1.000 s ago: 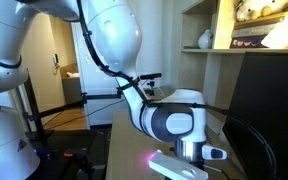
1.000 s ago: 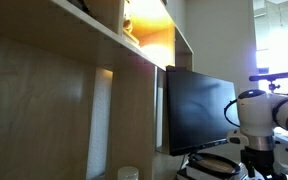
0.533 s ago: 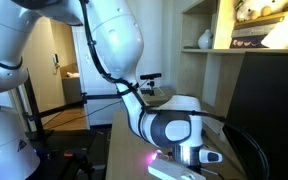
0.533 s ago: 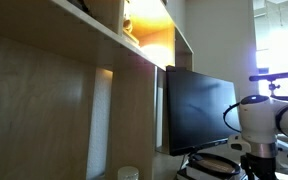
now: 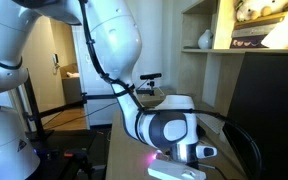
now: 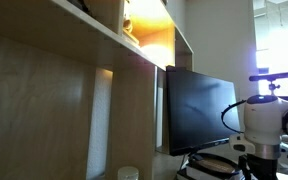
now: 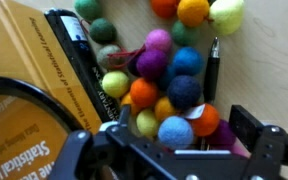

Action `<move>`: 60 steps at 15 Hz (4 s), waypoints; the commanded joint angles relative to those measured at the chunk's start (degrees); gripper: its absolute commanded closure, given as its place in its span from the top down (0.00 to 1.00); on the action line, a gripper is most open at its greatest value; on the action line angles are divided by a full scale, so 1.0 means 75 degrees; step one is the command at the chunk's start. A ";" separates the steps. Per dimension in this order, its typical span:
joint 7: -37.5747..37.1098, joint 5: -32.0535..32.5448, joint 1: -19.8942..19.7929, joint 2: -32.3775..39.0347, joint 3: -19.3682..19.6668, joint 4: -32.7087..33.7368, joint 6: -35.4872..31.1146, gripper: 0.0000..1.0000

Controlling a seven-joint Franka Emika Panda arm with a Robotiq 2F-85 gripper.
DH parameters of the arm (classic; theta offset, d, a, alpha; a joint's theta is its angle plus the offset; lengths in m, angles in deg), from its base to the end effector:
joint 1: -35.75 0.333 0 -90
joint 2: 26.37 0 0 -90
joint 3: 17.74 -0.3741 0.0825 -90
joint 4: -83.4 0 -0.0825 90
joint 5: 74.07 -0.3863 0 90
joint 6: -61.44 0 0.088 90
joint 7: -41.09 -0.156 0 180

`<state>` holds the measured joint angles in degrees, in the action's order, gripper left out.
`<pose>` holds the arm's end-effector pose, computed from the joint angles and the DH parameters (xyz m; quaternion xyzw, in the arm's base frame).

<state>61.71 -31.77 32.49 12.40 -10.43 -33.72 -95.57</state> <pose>0.6105 -0.1015 0.0999 0.8877 0.4229 -0.0486 0.1753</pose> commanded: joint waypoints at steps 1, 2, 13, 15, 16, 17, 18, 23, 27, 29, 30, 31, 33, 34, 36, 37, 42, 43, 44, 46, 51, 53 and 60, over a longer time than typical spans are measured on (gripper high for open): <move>0.0009 0.0135 -0.0037 -0.0041 -0.0027 -0.0054 -0.0076 1.00; 0.0000 0.0238 -0.0038 -0.0078 -0.0013 -0.0118 -0.0155 1.00; -0.0315 0.0523 0.0215 0.0109 0.0187 -0.0250 -0.0234 1.00; -0.0356 0.0591 0.0248 0.0120 0.0205 -0.0270 -0.0276 1.00; -0.0328 0.0624 0.0245 0.0100 0.0200 -0.0297 -0.0297 1.00; -0.0321 0.0745 0.0245 0.0069 0.0225 -0.0349 -0.0463 1.00; -0.0304 0.0991 0.0240 0.0008 0.0269 -0.0442 -0.0768 1.00; -0.0885 0.2095 0.0645 -0.0340 0.0871 -0.0994 -0.1586 1.00; -0.0694 0.1926 0.0507 -0.0058 0.0735 -0.0738 -0.1479 1.00; -0.0694 0.1926 0.0519 -0.0086 0.0735 -0.0753 -0.1479 1.00; -0.0694 0.1926 0.0523 -0.0087 0.0735 -0.0753 -0.1479 1.00; -0.0694 0.1926 0.0524 -0.0087 0.0735 -0.0754 -0.1479 1.00; -0.0694 0.1926 0.0524 -0.0087 0.0737 -0.0755 -0.1479 1.00; -0.0694 0.1926 0.0524 -0.0087 0.0737 -0.0755 -0.1479 1.00; -0.0694 0.1926 0.0524 -0.0087 0.0737 -0.0756 -0.1479 1.00; -0.0694 0.1926 0.0524 -0.0087 0.0737 -0.0756 -0.1479 1.00; -0.0694 0.1926 0.0524 -0.0087 0.0737 -0.0756 -0.1479 1.00; -0.0694 0.1926 0.0524 -0.0087 0.0737 -0.0756 -0.1479 1.00; -0.0694 0.1926 0.0524 -0.0087 0.0737 -0.0756 -0.1480 1.00; -0.0694 0.1926 0.0524 -0.0087 0.0737 -0.0756 -0.1480 1.00; -0.0694 0.1926 0.0524 -0.0087 0.0737 -0.0756 -0.1480 1.00; -0.0694 0.1926 0.0524 -0.0087 0.0737 -0.0756 -0.1480 1.00; -0.0960 0.2093 0.0683 -0.0157 0.0878 -0.0794 -0.1688 1.00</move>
<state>56.50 -17.32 36.46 11.85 -4.93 -39.34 -106.70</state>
